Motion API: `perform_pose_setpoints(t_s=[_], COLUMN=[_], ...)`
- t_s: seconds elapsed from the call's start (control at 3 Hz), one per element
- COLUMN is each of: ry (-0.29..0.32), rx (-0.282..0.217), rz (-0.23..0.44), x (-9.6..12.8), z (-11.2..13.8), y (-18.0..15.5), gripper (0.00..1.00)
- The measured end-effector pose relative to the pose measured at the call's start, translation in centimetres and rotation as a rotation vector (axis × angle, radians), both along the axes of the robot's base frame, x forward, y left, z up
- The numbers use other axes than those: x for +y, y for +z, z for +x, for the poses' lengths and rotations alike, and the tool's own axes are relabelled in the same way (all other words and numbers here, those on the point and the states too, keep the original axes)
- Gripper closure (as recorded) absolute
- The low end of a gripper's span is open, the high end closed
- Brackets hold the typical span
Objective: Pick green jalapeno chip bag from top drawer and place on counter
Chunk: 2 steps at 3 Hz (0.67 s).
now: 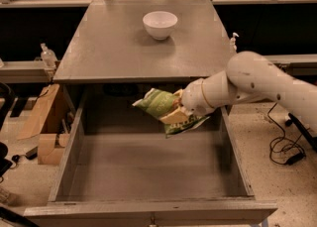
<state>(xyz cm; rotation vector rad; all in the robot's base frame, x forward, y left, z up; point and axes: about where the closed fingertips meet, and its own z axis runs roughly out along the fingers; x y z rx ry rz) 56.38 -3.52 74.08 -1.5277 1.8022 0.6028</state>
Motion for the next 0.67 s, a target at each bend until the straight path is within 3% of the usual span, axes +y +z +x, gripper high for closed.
perform_pose_setpoints(t_s=[0.67], ry=[-0.016], rx=[-0.026], rz=[0.082], x=[-3.5], z=[5.4], y=[7.6], gripper=[1.00])
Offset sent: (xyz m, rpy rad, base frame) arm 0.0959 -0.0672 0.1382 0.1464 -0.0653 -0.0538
